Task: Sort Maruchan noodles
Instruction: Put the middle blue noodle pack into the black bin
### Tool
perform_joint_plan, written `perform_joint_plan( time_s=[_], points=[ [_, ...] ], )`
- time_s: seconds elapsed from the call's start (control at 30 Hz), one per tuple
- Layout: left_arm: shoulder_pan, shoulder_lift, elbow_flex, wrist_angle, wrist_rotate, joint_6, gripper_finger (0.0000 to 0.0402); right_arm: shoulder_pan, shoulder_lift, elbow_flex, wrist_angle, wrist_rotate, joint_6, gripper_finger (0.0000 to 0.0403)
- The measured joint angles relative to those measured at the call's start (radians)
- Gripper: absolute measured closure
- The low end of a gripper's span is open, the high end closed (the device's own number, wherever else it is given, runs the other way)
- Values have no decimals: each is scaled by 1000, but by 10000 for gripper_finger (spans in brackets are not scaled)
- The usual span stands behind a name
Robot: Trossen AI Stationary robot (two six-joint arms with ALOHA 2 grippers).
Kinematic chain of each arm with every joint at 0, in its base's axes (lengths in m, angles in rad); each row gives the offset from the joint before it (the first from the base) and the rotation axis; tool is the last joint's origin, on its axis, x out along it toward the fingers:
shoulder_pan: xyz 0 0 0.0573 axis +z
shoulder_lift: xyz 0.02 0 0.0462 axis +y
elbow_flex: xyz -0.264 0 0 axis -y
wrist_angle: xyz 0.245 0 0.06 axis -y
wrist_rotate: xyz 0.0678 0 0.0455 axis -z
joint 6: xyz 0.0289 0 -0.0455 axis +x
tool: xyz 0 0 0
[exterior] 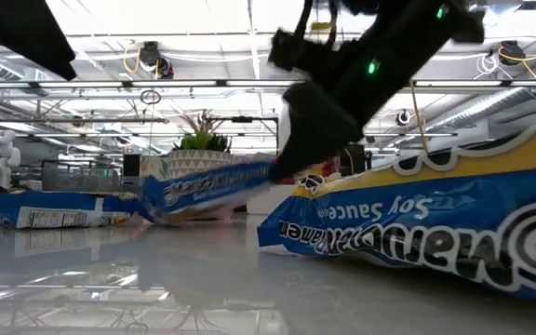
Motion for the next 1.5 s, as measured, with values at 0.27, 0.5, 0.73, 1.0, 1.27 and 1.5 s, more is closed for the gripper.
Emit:
perform_joint_plan(
  time_s=[0.27, 0.5, 0.73, 1.0, 1.27, 1.5],
  points=[
    [0, 0, 0, 6, -21, 10, 89, 55, -117, 0, 16, 260, -283, 403],
    [5, 0, 0, 109, -2, 158, 90, 83, -202, 0, 19, 352, -403, 403],
    [42, 25, 0, 298, -4, 360, 90, 93, -232, 1, 19, 433, -422, 403],
    [88, 137, 0, 480, -6, 558, 90, 110, -284, 0, 21, 500, -425, 403],
    [147, 236, -1, 840, -6, 767, 90, 165, -376, 1, 24, 567, -428, 403],
    [184, 368, -1, 1074, -17, 883, 90, 223, -401, 1, 76, 629, -474, 403]
  ],
)
